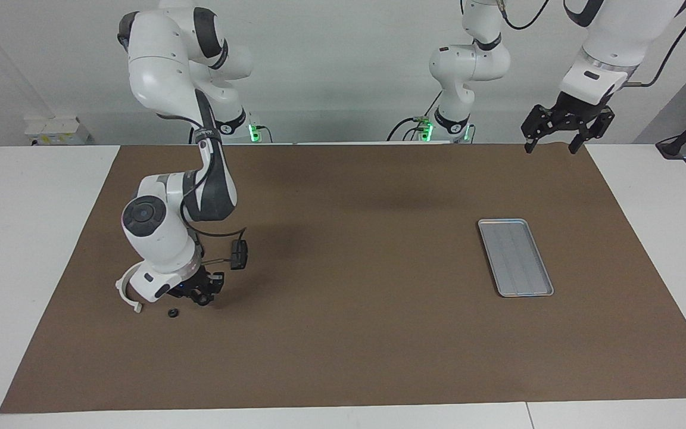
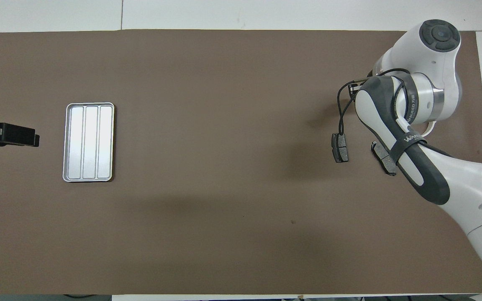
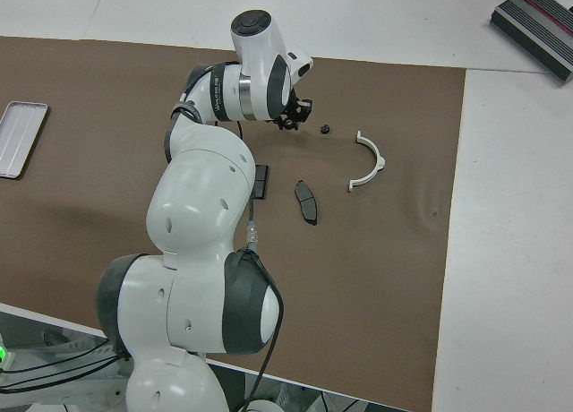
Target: Place bearing gear from tray to pile
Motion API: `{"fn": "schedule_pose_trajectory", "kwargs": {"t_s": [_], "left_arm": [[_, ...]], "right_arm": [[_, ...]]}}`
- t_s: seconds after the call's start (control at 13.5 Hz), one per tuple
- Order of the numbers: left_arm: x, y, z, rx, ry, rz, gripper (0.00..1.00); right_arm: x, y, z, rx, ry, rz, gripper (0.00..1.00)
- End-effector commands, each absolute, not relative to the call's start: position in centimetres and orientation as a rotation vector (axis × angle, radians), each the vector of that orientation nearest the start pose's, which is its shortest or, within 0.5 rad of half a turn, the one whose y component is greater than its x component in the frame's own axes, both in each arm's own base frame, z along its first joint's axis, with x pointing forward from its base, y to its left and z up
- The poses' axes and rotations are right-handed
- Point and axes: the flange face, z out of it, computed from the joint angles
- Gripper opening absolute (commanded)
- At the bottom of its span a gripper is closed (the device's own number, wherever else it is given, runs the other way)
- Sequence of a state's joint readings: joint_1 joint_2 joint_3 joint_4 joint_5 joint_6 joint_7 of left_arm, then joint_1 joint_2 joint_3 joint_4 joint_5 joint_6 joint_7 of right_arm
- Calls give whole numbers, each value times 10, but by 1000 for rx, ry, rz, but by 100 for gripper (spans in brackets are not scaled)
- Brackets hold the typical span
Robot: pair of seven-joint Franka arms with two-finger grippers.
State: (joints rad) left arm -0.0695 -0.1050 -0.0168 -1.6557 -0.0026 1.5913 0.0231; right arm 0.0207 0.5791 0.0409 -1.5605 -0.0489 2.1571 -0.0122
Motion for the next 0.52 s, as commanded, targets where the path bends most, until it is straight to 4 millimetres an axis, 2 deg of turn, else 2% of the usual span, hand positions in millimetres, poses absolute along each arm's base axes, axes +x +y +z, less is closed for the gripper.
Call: {"fn": "schedule_pose_trajectory", "kwargs": {"t_s": [0.0,0.3,0.37,0.45], "left_arm": [[515,-48,644,-3152,174,-96,100],[513,-46,644,-3151,188,-94,100],[513,-46,643,-3151,188,-91,100],[513,-44,644,-3151,179,-91,100]], "right_arm": [[698,37,291,-3146,-184,-72,0],[699,37,287,-3144,-178,-82,0],[699,37,288,-3145,-173,-79,11],[699,39,288,-3144,-169,-77,78]]}}
